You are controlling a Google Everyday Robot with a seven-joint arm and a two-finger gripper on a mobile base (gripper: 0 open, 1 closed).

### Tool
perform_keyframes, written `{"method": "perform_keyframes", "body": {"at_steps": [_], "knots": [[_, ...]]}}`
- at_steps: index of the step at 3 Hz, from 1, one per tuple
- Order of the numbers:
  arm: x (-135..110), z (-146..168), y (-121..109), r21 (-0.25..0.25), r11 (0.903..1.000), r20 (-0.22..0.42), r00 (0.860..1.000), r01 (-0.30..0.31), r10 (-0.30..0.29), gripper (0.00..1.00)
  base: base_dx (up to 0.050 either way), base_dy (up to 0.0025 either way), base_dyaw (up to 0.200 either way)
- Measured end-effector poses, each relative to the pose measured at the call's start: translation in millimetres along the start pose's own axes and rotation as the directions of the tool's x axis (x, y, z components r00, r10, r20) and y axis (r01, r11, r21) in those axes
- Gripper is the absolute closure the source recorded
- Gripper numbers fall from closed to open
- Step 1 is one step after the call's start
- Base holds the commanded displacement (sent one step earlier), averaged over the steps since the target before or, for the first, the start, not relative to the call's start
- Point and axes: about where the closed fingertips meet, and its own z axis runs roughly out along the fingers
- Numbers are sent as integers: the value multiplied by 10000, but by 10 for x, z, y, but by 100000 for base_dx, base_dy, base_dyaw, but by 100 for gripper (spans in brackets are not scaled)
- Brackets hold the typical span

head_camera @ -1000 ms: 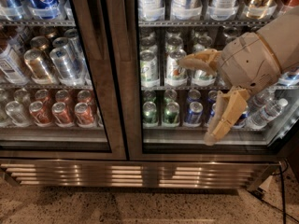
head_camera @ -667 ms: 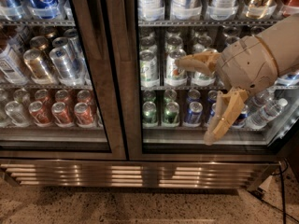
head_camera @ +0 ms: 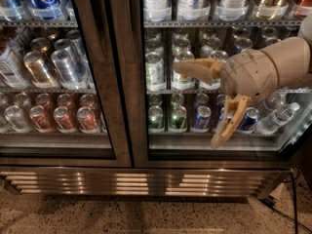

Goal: Open right fridge door

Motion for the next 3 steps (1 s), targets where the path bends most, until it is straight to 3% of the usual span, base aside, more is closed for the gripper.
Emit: {"method": "perform_keyframes", "body": {"at_steps": [1,2,3], "knots": [[0,0,0,1,10000,-3,10000,0,0,0,0,0,0],[-27,5,-3,479,9988,285,9996,42,-56,0,0,0,0],[-63,31,16,1427,9895,612,9977,209,-299,0,0,0,0]]}}
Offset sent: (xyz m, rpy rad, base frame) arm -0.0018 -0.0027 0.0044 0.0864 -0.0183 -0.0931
